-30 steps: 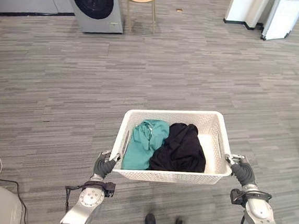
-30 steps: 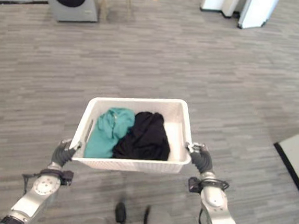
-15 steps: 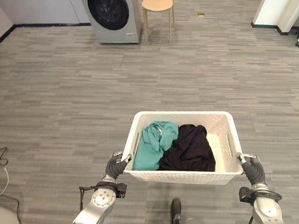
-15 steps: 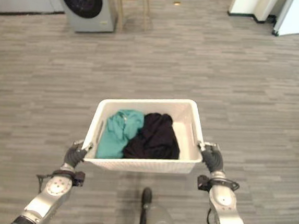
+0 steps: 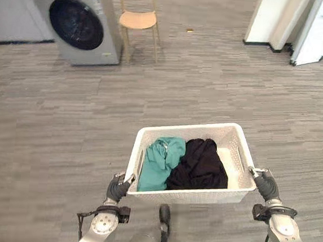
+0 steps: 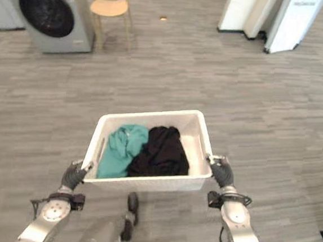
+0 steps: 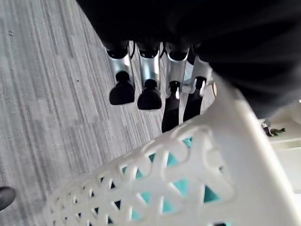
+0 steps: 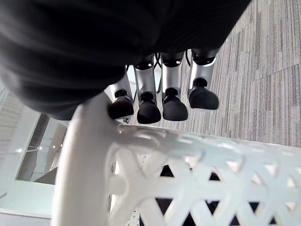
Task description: Grab the laundry basket,head to the washer,open it,put in the laundry and shut it.
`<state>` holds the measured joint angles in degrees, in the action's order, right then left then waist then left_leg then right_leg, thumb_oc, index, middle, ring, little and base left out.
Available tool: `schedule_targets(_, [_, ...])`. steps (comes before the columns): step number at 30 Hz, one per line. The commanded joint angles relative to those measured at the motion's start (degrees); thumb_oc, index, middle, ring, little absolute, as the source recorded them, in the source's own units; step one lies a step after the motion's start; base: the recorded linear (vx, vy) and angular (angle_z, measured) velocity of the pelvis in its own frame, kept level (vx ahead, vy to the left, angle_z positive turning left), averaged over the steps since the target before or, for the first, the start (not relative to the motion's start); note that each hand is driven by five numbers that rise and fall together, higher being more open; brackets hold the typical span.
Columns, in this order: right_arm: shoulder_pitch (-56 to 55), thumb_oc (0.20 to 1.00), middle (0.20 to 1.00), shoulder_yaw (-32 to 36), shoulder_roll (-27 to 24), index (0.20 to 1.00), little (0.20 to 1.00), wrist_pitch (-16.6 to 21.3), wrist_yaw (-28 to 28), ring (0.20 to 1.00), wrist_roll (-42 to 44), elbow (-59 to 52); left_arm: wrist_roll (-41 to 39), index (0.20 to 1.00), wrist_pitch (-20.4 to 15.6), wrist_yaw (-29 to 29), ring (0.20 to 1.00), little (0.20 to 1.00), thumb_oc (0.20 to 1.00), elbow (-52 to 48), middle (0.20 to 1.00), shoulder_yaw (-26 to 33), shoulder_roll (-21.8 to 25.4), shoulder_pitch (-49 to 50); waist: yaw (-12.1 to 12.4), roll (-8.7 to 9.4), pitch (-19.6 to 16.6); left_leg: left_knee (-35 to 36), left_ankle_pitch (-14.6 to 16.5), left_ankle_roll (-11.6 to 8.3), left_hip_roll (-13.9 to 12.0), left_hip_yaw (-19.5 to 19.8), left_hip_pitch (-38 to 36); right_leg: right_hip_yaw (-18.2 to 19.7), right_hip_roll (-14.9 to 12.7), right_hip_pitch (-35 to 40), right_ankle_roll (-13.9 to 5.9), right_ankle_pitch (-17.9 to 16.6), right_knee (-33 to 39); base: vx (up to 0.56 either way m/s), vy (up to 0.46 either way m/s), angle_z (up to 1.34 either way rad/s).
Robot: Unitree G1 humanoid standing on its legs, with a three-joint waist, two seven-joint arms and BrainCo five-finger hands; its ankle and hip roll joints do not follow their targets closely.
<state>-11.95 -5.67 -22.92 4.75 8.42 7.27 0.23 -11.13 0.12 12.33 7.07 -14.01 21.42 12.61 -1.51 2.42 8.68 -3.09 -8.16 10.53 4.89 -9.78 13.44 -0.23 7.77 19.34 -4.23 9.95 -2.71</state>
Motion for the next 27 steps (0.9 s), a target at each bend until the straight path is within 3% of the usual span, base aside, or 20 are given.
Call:
schedule_targets(1, [3.78,0.2,0.2,-0.27,-0.21,0.2,0.2,3.87,-2.05,0.2,-1.98,-4.27,-3.1,0.2,-8.36,-1.98,0.2,0.2,0.2,-11.55,0.2,-0.11,-0.28,-7.84,2.12,1.45,-1.6,-0.85,6.8,-8.53,-2.5,-0.33,-5.26,-0.91,-10.59,-12.71,-5.15,-7.51,-16.39,0.36,0.146,-0.16])
schedule_targets(2, [3.83,0.2,0.2,-0.28,-0.2,0.2,0.2,3.87,-2.05,0.2,-1.99,-4.26,-3.11,0.2,-8.36,-1.98,0.2,0.2,0.2,-11.55,0.2,-0.09,-0.28,-7.87,2.25,1.3,-1.71,-0.82,6.65,-8.56,-2.73,-0.44,-5.05,-0.77,-10.39,-13.0,-5.1,-7.73,-16.37,0.27,0.112,-0.29])
schedule_targets(3, [4.18,0.2,0.2,-0.82,0.48,0.2,0.2,3.78,-2.3,0.2,-2.16,-4.18,-2.76,0.2,-8.18,-1.54,0.2,0.2,0.2,-11.14,0.2,0.03,0.25,-8.16,1.78,0.8,-0.84,-1.37,8.61,-7.44,-2.84,-0.34,-7.53,-0.84,-10.56,-17.68,-6.61,-12.14,-23.73,0.16,0.065,-0.25])
schedule_targets(5, [4.25,0.2,0.2,-1.11,0.91,0.2,0.2,3.75,-2.7,0.2,-2.2,-4.03,-2.57,0.2,-8.21,-1.46,0.2,0.2,0.2,-10.98,0.2,0.39,0.45,-8.05,1.44,0.46,-0.36,-0.88,9.73,-7.04,-2.8,-0.02,-9.96,-1.48,-10.95,-20.61,-6.05,-11.89,-25.58,0.33,0.085,0.02])
schedule_targets(6, [4.36,0.2,0.2,-1.2,0.9,0.2,0.2,3.61,-2.86,0.2,-2.13,-3.68,-2.62,0.2,-8.37,-1.58,0.2,0.2,0.2,-11.02,0.2,0.61,0.66,-7.77,0.81,-0.44,-0.06,-0.05,10.85,-6.95,-2.78,1.4,-12.53,-2.49,-9.77,-25.24,-4.64,-10.33,-23.32,0.53,0.084,0.27])
schedule_targets(8, [4.36,0.2,0.2,-1.15,0.76,0.2,0.2,3.59,-2.98,0.2,-1.96,-3.67,-2.62,0.2,-8.38,-1.71,0.2,0.2,0.2,-11.17,0.2,0.8,0.71,-7.36,-0.23,-0.63,0.51,0.52,11.75,-6.99,-2.47,2.62,-14.6,-2.86,-9.06,-27.05,-4.16,-8.87,-21.46,0.43,0.033,0.33])
schedule_targets(9, [4.44,0.2,0.2,-0.9,0.34,0.2,0.2,3.48,-3.08,0.2,-1.22,-3.68,-2.83,0.2,-8.5,-2.04,0.2,0.2,0.2,-11.3,0.2,1.13,0.74,-7.06,-1.16,-0.43,0.81,1.42,13.44,-7.24,-1.63,3.87,-17.6,-3.78,-8.57,-30.37,-3.85,-8.19,-13.64,0.43,-0.004,0.54])
schedule_targets(11, [4.42,0.2,0.2,-0.99,0.22,0.2,0.2,3.48,-3.09,0.2,-0.93,-3.5,-2.76,0.2,-8.51,-1.91,0.2,0.2,0.2,-10.98,0.2,1.17,0.37,-7.09,-2.03,-0.44,1.39,1.79,14.39,-7.48,-1.33,4.94,-19.52,-4.43,-7.84,-30.18,-3.84,-8.64,-9.18,0.37,-0.007,0.52])
schedule_targets(13, [3.97,0.2,0.2,-0.61,-0.21,0.2,0.2,3.37,-2.85,0.2,-1.32,-3.66,-2.21,0.2,-8.84,-2.02,0.2,0.2,0.2,-10.43,0.2,1.39,0.12,-7.38,-3.33,-0.18,1.9,2.2,16.8,-8.36,-0.85,6.75,-23.04,-6.15,-7.8,-33.19,-5.14,-10.87,-1.53,0.43,-0.04,0.32])
schedule_targets(16, [2.51,0.2,0.2,0.36,-0.12,0.2,0.2,3.56,-3.23,0.2,-1.34,-4.19,-1.55,0.2,-9.35,-2.97,0.2,0.2,0.2,-10.32,0.2,0.85,-0.57,-7.18,-4.01,-0.1,0.94,-0.52,18.75,-9.4,-0.52,8.73,-25.29,-5.39,-8.33,-31.92,-4.23,-11.78,-1.91,0.54,-0.105,0.69])
schedule_targets(18, [1.28,0.2,0.2,1.12,0.05,0.2,0.2,3.87,-3.02,0.2,-0.97,-3.69,-1.69,0.2,-9.46,-3.19,0.2,0.2,0.2,-9.68,0.2,-0.32,-1.39,-7.53,-4.66,-0.52,-0.29,-3.98,17.52,-11.55,-1.51,9.42,-25.48,-5.13,-8.32,-30.55,-3.1,-12.34,-3.27,0.37,-0.117,0.59])
schedule_targets(19, [1.25,0.2,0.2,1.15,0.02,0.2,0.2,3.89,-3.02,0.2,-0.97,-3.68,-1.69,0.2,-9.46,-3.19,0.2,0.2,0.2,-9.68,0.2,-0.35,-1.42,-7.53,-4.79,-0.6,-0.29,-4.11,17.6,-11.6,-1.59,9.58,-25.43,-5.3,-8.3,-30.49,-3.07,-12.29,-3.25,0.32,-0.111,1.44])
schedule_targets(20, [1.05,0.2,0.2,1.41,-0.05,0.2,0.2,3.97,-2.88,0.2,-0.57,-3.74,-1.86,0.2,-9.44,-3.3,0.2,0.2,0.2,-9.87,0.2,-0.61,-1.41,-7.78,-4.85,-0.8,-0.83,-6.98,16.22,-12.81,-2.3,9.15,-24.95,-6.18,-8.61,-29.35,-2.49,-12.16,-3.16,0.33,-0.136,1.45])
schedule_targets(21, [0.67,0.2,0.2,1.78,-0.55,0.2,0.2,4.15,-2.76,0.2,0.23,-3.84,-1.91,0.2,-9.19,-3.46,0.2,0.2,0.2,-10.15,0.2,-1.22,-1.42,-8.02,-5.2,-0.64,-0.64,-15.83,13.03,-14.17,-3.27,8.7,-21.74,-6.17,-8.64,-27.0,-1.17,-11.15,-2.99,0.43,-0.185,1.02])
schedule_targets(23, [0.53,0.2,0.2,2.09,-0.87,0.2,0.2,4.09,-2.51,0.2,0.59,-3.61,-2.31,0.2,-9.06,-3.5,0.2,0.2,0.2,-10.04,0.2,-1.18,-1.52,-7.9,-5.23,-0.43,-0.7,-19.52,12.18,-14.26,-4.58,7.19,-19.39,-6.76,-8.72,-25.29,-0.38,-10.11,-2.48,0.26,-0.111,0.32])
schedule_targets(24, [0.34,0.2,0.2,2.3,-1.46,0.2,0.2,3.56,-2.48,0.2,0.24,-3.66,-2.96,0.2,-8.93,-3.78,0.2,0.2,0.2,-10.25,0.2,-1.32,-1.47,-8.06,-4.78,-0.02,-0.46,-19.38,13.08,-12.96,-5.82,4.0,-16.43,-7.35,-9.28,-23.07,0.18,-8.43,-1.7,0.14,-0.033,0.29])
schedule_targets(27, [0.21,0.2,0.2,2.94,-1.81,0.2,0.2,3.53,-2.12,0.2,0.37,-3.79,-2.84,0.2,-8.71,-4.12,0.2,0.2,0.2,-10.17,0.2,-1.58,-1.29,-8.13,-4.03,0.86,-0.4,-15.92,16.11,-11.46,-5.76,1.68,-12.94,-7.99,-10.21,-20.94,-0.21,-7.24,-0.7,0.25,-0.028,0.29])
